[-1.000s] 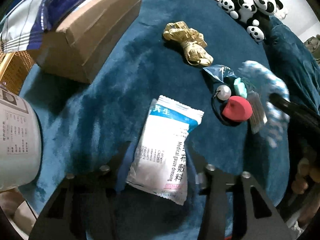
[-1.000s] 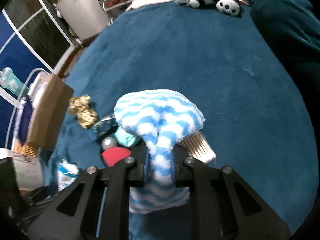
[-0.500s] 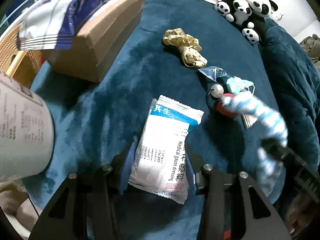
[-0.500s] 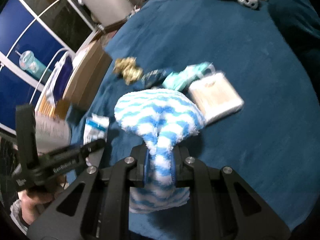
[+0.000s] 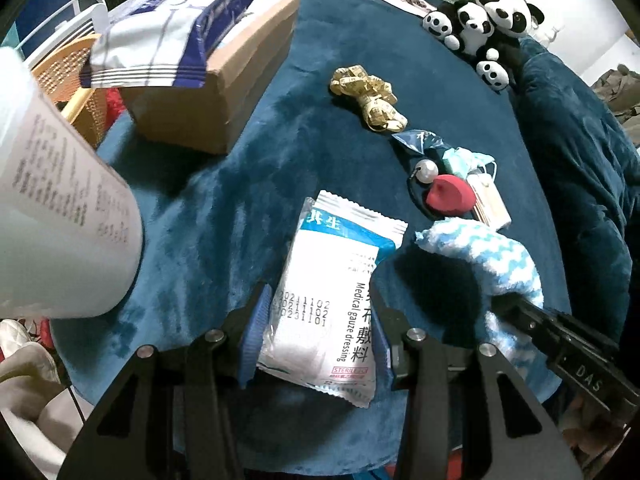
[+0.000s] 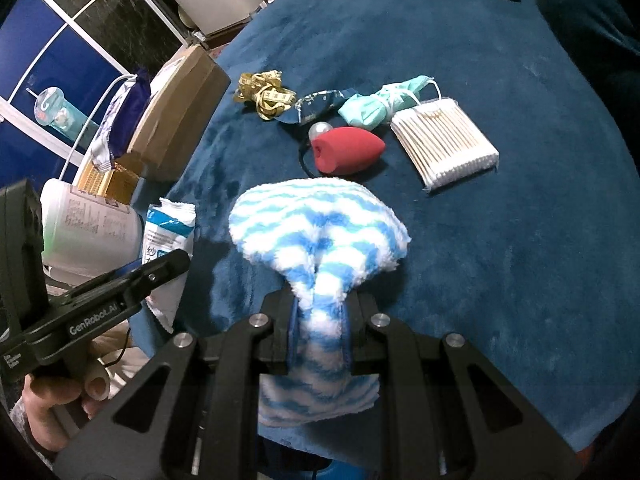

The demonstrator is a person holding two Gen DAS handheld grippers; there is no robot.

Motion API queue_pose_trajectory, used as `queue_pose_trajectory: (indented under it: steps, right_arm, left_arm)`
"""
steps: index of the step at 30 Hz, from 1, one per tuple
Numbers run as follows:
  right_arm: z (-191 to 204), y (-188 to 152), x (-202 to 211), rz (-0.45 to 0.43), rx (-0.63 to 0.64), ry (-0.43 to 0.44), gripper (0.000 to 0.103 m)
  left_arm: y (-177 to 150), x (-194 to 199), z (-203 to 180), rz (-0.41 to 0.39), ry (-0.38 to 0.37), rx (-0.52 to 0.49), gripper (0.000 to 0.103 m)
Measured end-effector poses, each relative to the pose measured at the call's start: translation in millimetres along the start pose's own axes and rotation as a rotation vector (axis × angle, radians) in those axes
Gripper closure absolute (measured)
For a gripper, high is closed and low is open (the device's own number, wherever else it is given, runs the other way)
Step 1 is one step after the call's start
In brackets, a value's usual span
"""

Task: Organize soft objects

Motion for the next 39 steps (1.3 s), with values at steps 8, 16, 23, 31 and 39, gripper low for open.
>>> queue_pose_trajectory:
  steps: [8, 16, 23, 31, 39]
  right_arm:
    - [12.9, -2.3, 11.3, -0.016, 0.022, 0.005, 0.086]
    - [32.8, -2.3, 21.9, -0.035, 0.059, 0.016, 0.086]
    - [46.7, -2.2, 26.8, -0.045, 0.082, 0.021, 0.086]
    - [62.3, 5.2, 41.1, -0.077, 0.101, 0.035, 0.086]
    - [73.3, 10.3, 55.2, -0.097, 0.101, 0.054, 0.086]
  left_arm:
    - [-3.8, 20.5, 3.7, -0.033, -0.006, 0.009, 0.056]
    - [-5.9, 39.0, 12.7, -0.065, -0.008, 0.021, 0.056]
    - [-8.2, 51.3, 17.7, -0.089, -0.012, 0.033, 0.056]
    - [-6.7, 67.9, 19.0, -0.122, -0.027, 0.040, 0.056]
    - [-1.9, 86.2, 17.0, -0.156, -0.043, 0.039, 0.056]
Point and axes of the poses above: each gripper's, at about its wrist camera, not at the fingertips, and x roughly against the way its jaws point, z to its left, y to its top, the point moved 7 cm from there along -x, roughly the way its jaws point, and after that the axes turned 8 degrees about -y, right-handed, at the moved point
